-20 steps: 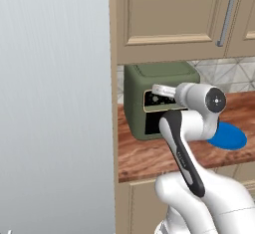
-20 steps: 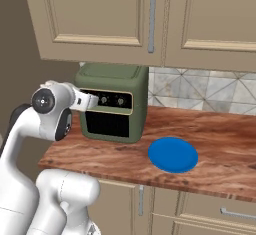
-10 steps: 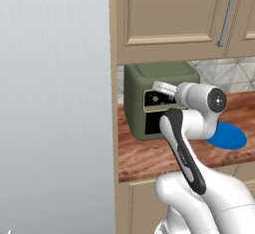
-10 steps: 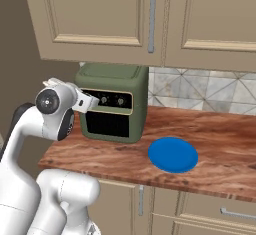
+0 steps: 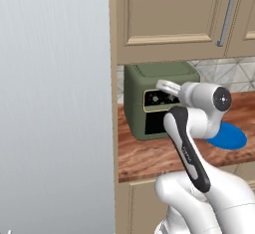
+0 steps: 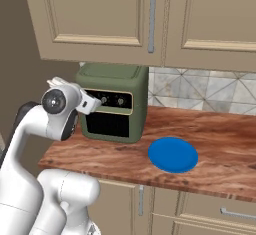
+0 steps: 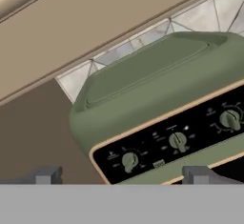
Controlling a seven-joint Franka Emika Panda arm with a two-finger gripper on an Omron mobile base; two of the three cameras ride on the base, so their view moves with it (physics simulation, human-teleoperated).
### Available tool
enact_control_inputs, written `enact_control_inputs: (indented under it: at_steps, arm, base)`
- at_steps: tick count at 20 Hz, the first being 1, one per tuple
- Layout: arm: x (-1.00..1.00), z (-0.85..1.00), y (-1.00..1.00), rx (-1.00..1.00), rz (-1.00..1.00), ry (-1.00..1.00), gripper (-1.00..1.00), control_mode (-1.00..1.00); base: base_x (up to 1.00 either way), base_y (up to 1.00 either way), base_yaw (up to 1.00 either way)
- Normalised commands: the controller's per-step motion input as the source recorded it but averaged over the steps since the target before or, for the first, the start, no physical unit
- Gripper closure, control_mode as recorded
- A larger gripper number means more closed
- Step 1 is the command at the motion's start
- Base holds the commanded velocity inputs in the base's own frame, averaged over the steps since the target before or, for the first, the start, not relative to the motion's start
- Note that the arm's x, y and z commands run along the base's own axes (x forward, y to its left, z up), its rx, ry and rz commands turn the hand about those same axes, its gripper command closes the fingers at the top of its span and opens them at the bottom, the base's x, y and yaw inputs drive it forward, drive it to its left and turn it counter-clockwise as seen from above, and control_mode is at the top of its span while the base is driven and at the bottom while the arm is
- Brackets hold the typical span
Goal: Pull the toaster oven rack outwards. Pick up the baguette from the plate and place it on the toaster oven rack. Close the toaster oven door fully and set the temperature to the lowest setting.
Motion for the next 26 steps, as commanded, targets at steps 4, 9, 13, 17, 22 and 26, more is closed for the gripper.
enact_control_inputs:
  at_steps: [4,9,13,17,22,26]
  arm:
    - [0.00,-0.01,-0.16,0.12,0.00,0.00,-1.00,-1.00]
    - [0.00,0.00,-0.08,0.06,0.00,0.00,-1.00,-1.00]
    - [-0.08,-0.06,0.00,0.04,0.00,0.00,-1.00,-1.00]
    - [-0.50,-0.03,0.14,0.00,0.00,-0.05,-1.00,-1.00]
    - [-0.27,-0.04,0.28,-0.01,0.00,-0.05,-1.00,-1.00]
    - [0.00,-0.05,0.11,0.01,0.00,-0.02,-1.00,-1.00]
  base:
    - [0.00,0.00,0.00]
    - [0.00,0.00,0.00]
    - [0.00,0.00,0.00]
    - [0.00,0.00,0.00]
    - [0.00,0.00,0.00]
    - [0.00,0.00,0.00]
